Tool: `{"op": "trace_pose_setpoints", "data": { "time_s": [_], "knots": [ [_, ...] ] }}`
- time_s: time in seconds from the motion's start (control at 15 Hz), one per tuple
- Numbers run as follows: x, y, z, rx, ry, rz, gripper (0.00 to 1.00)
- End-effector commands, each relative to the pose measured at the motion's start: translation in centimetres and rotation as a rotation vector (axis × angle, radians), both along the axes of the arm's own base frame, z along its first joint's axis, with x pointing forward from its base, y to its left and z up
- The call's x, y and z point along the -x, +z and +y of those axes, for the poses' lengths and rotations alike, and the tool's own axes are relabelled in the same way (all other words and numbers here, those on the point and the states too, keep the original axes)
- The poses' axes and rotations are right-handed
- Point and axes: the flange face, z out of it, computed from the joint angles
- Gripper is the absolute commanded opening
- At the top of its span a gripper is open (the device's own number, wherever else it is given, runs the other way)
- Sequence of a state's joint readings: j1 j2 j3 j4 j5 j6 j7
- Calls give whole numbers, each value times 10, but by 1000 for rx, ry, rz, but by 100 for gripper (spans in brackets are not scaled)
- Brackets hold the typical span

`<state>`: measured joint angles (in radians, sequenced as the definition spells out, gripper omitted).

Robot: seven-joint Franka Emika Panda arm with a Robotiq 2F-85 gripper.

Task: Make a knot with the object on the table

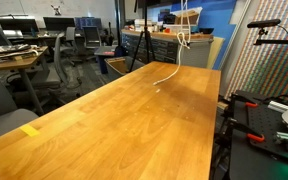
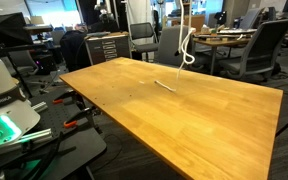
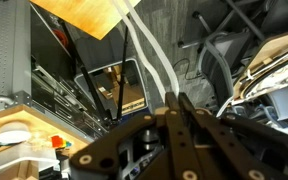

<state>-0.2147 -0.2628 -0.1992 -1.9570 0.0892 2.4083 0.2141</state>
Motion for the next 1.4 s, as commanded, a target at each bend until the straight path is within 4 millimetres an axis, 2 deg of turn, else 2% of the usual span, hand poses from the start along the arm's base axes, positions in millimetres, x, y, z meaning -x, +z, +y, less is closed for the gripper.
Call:
{"op": "trace_pose_setpoints", "data": {
  "time_s": [0.0,0.2,0.33,0.47,0.6,0.73,1.07,1.13,1.2,1.27,1.33],
  "knots": [
    [-16,-3,-3,-24,-59,-3,6],
    [-44,-47,23,-14,41,130,8],
    [-64,-81,55,-5,131,233,7],
    [-78,-103,86,-14,232,309,7],
    [-83,-108,111,-3,337,371,7],
    [-81,-105,131,32,445,419,7],
    [-84,-89,162,102,710,498,7],
    [-85,-90,167,123,754,532,10],
    [-87,-92,173,136,797,569,32],
    [-90,-99,180,152,837,600,36],
    [-92,-102,185,166,867,625,44]
  ]
}}
